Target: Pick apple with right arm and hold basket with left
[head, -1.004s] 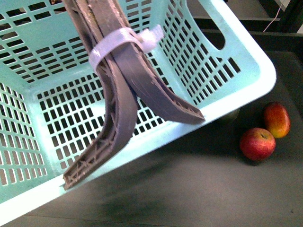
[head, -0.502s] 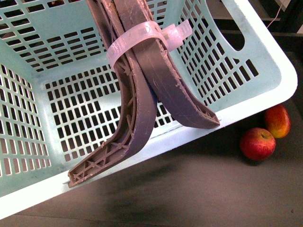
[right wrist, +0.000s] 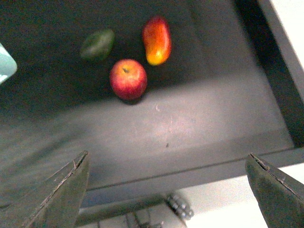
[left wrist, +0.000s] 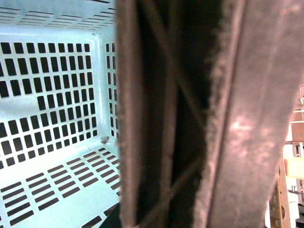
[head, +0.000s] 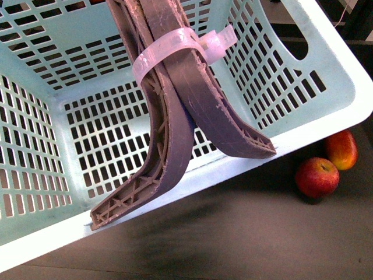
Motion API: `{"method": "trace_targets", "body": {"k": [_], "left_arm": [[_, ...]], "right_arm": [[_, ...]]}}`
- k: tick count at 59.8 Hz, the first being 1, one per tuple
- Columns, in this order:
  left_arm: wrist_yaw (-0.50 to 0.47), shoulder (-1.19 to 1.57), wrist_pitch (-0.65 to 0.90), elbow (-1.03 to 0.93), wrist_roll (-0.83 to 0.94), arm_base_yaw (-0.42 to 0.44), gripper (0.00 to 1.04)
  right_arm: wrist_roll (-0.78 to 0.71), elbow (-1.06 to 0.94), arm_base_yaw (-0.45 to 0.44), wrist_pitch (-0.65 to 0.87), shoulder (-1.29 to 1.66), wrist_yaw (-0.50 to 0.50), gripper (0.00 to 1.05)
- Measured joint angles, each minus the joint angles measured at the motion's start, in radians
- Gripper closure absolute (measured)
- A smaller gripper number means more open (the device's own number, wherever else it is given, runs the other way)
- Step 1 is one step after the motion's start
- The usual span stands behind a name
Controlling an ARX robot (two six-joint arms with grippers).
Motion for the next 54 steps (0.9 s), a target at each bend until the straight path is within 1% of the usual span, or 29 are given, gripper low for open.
{"method": "trace_targets", "body": {"k": [5, 9, 14, 25, 35, 43, 54], "left_arm": [[-0.002, 0.000, 0.000, 0.000, 0.003, 0.000, 0.90], [-0.002, 0.000, 0.000, 0.000, 0.003, 0.000, 0.90], [0.000, 0.000, 0.000, 0.000, 0.003, 0.000, 0.90], [0.003, 0.000, 0.000, 0.000, 0.003, 0.000, 0.90], [0.001, 0.000, 0.000, 0.000, 0.003, 0.001, 0.90], [0.002, 0.000, 0.000, 0.000, 0.003, 0.001, 0.90], [0.002, 0.000, 0.000, 0.000, 0.003, 0.001, 0.90]], "right_arm": [[-0.061, 0.029, -0.063, 0.155, 0.162, -0.037, 0.09], [-0.093, 0.051, -0.077, 0.249, 0.287, -0.063, 0.09], [-0.157, 0.103, -0.076, 0.406, 0.529, -0.102, 0.09], [-0.248, 0.225, -0.040, 0.598, 0.911, -0.098, 0.09], [-0.270, 0.365, -0.008, 0.654, 1.220, -0.087, 0.09], [-0.256, 0.526, 0.039, 0.657, 1.471, -0.031, 0.09], [-0.235, 0.622, 0.087, 0.631, 1.593, -0.028, 0.09]]}}
